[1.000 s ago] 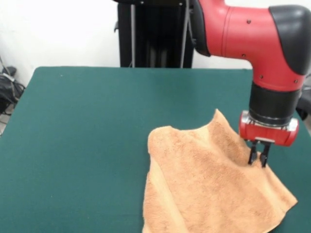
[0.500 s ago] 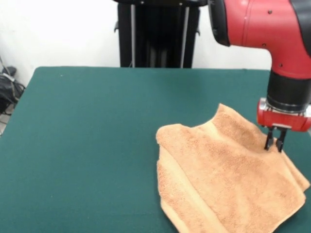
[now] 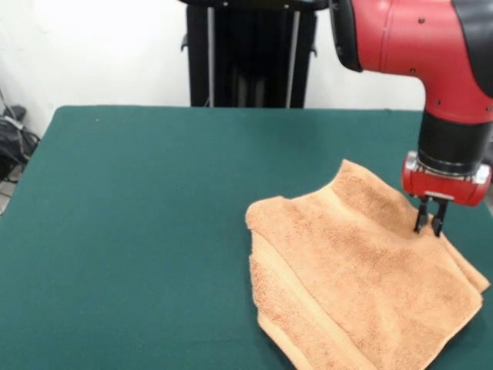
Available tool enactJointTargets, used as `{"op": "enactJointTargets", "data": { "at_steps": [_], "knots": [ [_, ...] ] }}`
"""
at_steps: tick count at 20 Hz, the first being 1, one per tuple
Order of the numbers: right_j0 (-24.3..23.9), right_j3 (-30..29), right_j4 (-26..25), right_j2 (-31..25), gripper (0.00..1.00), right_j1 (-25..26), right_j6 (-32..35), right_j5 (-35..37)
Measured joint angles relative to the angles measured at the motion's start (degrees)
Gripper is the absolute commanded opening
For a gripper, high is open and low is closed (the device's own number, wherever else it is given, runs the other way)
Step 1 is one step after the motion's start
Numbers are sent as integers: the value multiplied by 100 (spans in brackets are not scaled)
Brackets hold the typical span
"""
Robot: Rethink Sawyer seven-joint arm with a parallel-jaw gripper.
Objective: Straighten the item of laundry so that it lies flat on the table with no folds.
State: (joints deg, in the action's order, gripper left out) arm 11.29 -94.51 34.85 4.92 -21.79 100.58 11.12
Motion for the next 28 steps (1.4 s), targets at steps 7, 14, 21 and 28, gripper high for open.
{"op": "enactJointTargets", "data": {
  "at_steps": [7, 14, 21, 28],
  "knots": [
    [-141, -165, 1, -239, 0, 0, 2, -349],
    [-107, -327, 68, -320, 0, -14, 4, -626],
    [468, -510, 368, 3, 0, -186, 19, -577],
    [883, -766, 504, 237, 0, -482, 160, -312]
  ]
}}
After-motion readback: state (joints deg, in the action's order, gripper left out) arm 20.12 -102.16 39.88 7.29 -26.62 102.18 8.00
